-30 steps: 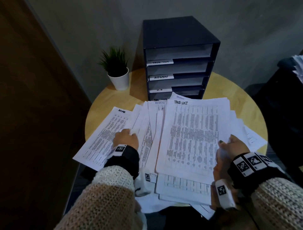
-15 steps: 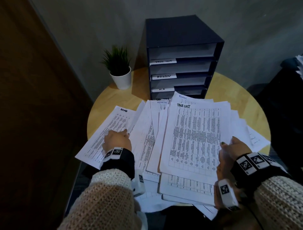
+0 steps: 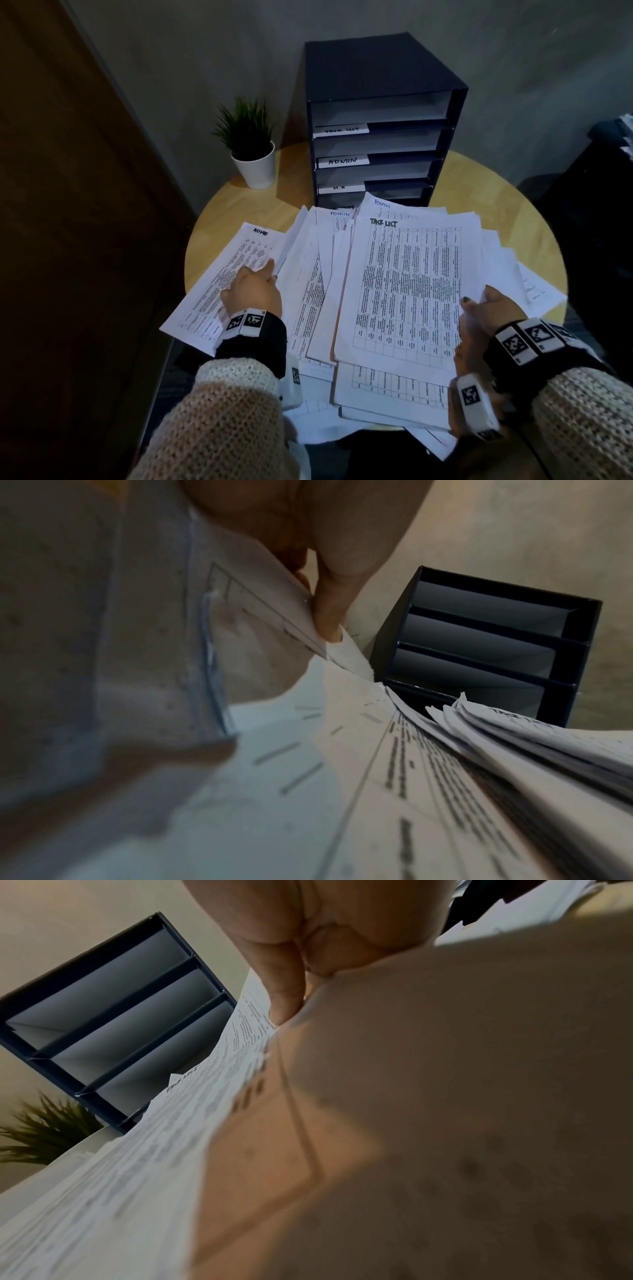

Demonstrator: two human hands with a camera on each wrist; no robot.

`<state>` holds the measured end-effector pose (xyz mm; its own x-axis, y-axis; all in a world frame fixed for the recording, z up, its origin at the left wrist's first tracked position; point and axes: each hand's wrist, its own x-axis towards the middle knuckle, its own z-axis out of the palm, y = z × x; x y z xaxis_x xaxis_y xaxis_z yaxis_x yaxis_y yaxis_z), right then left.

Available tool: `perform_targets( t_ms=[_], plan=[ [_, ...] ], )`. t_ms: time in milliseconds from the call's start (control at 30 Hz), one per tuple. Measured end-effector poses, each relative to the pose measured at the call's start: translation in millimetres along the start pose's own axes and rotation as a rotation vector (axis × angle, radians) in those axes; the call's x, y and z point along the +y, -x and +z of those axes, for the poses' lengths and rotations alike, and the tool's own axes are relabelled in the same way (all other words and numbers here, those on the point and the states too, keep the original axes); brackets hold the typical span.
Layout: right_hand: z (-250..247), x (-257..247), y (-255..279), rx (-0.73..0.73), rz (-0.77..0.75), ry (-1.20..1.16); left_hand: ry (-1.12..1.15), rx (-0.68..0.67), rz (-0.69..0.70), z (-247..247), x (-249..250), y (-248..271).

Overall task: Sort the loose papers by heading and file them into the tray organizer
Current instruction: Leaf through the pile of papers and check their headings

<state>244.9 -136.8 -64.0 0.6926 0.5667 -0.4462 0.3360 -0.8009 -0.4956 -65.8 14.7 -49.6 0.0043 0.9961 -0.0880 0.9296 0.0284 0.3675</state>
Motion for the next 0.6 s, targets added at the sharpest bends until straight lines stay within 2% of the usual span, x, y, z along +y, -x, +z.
perform_targets(
  t_ms=[367,433,533,600],
  plan=[
    [2.1,1.6,-0.3,0.024,-0.021,-0.019,0.011,0.232,0.090,5.3,2.0,7.6],
    [1.4,0.6,0.9,0.021,-0.015,-0.011,0.142,0.202,0.111,5.6,4.2,8.5],
    [1.6,1.6,1.0,0.019,-0.014,-0.013,0.380,0.087,0.036,4.3,5.7,7.1],
    [1.7,1.8,1.1,0.017,-0.016,-0.012,0.393,0.097,0.034,4.5,3.9,5.0]
  ],
)
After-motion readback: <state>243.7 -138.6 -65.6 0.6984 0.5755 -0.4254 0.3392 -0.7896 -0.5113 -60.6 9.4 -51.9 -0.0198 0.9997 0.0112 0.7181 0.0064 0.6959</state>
